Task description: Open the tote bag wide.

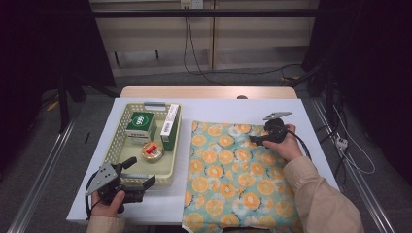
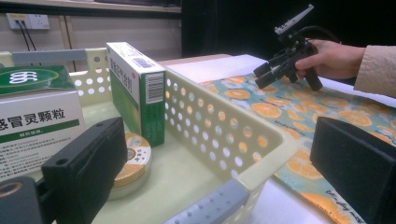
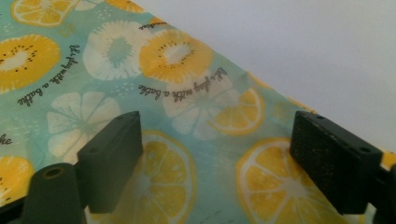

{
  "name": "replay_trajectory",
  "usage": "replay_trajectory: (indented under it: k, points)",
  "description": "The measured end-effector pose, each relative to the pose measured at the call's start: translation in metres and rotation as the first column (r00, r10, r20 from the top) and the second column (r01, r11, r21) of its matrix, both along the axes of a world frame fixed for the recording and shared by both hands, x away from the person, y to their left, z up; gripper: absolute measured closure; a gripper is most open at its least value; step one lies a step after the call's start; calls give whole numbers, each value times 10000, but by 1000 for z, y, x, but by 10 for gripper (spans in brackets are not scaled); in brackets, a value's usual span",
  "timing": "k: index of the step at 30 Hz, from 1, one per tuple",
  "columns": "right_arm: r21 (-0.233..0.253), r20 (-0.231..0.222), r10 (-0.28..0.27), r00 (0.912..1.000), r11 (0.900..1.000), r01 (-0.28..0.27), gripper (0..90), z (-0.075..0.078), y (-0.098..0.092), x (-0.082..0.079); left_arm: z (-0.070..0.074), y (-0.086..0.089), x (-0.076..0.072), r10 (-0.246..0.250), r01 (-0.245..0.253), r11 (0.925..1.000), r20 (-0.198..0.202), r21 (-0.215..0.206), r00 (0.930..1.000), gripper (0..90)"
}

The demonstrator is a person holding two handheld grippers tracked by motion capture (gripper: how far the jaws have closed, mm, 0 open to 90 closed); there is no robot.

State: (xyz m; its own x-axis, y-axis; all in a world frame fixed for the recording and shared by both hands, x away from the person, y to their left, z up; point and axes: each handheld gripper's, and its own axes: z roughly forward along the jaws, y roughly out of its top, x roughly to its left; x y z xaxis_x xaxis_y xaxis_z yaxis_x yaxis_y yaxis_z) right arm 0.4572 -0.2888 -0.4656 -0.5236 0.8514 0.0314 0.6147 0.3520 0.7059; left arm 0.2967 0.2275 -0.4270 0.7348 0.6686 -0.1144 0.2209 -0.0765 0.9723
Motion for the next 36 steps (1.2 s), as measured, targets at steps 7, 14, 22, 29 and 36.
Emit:
replay_trajectory:
  k: [7, 14, 22, 29, 36]
  points:
    - [272, 29, 157, 9999, 9995, -158, 626, 3, 1, -1, 0, -2, 0, -25, 25, 10000, -22, 73, 10000, 37]
    - [533, 50, -47, 10000, 9986, 44, 900, 1, -2, 2, -1, -2, 0, -13, 13, 10000, -18, 77, 10000, 37]
    - [157, 257, -250, 9994, 9996, 246, 900, 4, 2, 2, 1, -2, 0, 18, -18, 10000, 11, 40, 10000, 37]
    - [532, 419, -701, 9967, 9963, 679, 900, 10, -11, 11, 0, 0, 0, 79, -79, 10000, -9, 52, 10000, 37]
    - [1465, 170, 604, 9980, 9872, -623, 783, 19, 6, -8, 0, 1, -1, 87, -87, 10000, -27, 14, 10000, 37]
